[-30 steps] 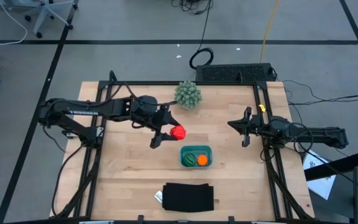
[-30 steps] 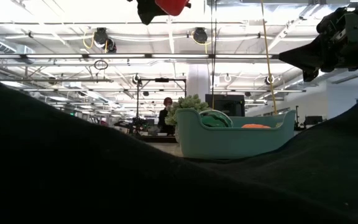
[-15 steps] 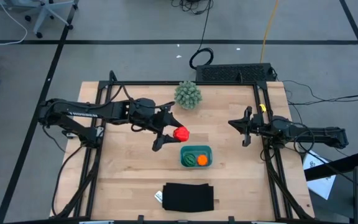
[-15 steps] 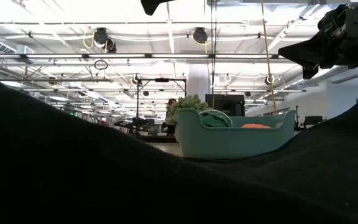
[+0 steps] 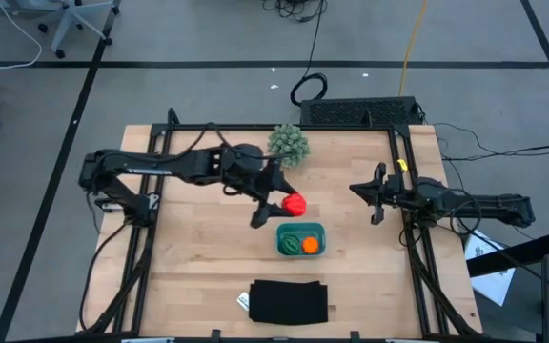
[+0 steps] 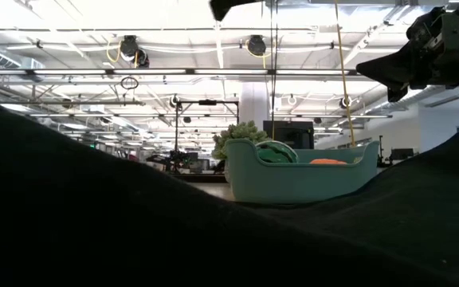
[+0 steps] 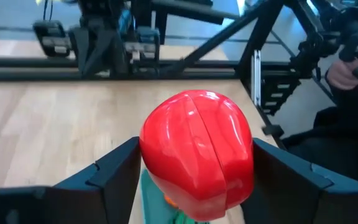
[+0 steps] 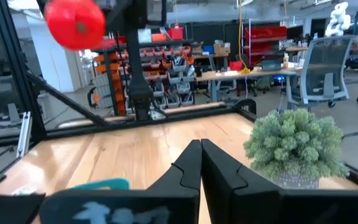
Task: Pick and placing Produce into tupperware
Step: Put the apple into the blue bin
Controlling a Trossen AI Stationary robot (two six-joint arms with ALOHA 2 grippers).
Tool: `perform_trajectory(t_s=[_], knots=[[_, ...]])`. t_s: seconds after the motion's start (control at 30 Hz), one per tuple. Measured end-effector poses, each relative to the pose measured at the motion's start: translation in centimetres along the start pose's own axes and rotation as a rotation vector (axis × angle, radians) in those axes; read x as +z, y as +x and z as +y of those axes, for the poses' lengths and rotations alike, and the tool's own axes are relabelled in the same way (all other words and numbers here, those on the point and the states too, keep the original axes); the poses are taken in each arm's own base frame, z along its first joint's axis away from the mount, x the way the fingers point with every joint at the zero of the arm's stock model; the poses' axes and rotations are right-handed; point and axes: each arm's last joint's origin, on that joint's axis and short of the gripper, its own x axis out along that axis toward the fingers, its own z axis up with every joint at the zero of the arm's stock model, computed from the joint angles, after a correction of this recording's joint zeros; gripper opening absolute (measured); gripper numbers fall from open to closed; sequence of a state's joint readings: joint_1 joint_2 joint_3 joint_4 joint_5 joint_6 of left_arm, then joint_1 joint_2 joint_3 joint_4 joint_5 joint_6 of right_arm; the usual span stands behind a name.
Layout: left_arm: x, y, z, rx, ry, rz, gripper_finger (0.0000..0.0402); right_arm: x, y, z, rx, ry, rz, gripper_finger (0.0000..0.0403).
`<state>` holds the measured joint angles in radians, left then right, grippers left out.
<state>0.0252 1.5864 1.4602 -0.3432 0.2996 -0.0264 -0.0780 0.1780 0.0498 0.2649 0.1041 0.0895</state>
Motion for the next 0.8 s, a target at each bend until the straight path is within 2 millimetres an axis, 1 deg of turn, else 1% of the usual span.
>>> perform_trajectory(t_s=[0.07,0.17,0.3,0.5,0.6,0.8], knots=[[0.4,0.8,0.2,-0.008,0.013,0.000,0.0273,0.0,0.0,0.0,0.000,0.002,0.005,0.0000],[0.2,2.4,0.7,-0.012,0.012,0.034,0.0273,-0.1,0.0,0.0,0.000,0.002,0.009,0.0000],[-1.1,4.8,1.5,-0.012,0.010,0.101,0.0273,-0.1,0.1,0.0,-0.001,0.001,0.015,0.0000],[-3.3,7.9,2.5,-0.014,0.004,0.186,0.0273,-0.1,0.1,0.0,-0.001,0.001,0.014,0.0000],[-4.4,9.0,2.9,-0.020,0.043,0.221,0.0273,-0.1,0.1,0.0,0.000,0.001,0.016,0.0000],[-6.3,10.3,3.1,-0.058,0.193,0.325,0.0273,-0.2,0.1,0.0,0.000,0.001,0.018,0.0000]])
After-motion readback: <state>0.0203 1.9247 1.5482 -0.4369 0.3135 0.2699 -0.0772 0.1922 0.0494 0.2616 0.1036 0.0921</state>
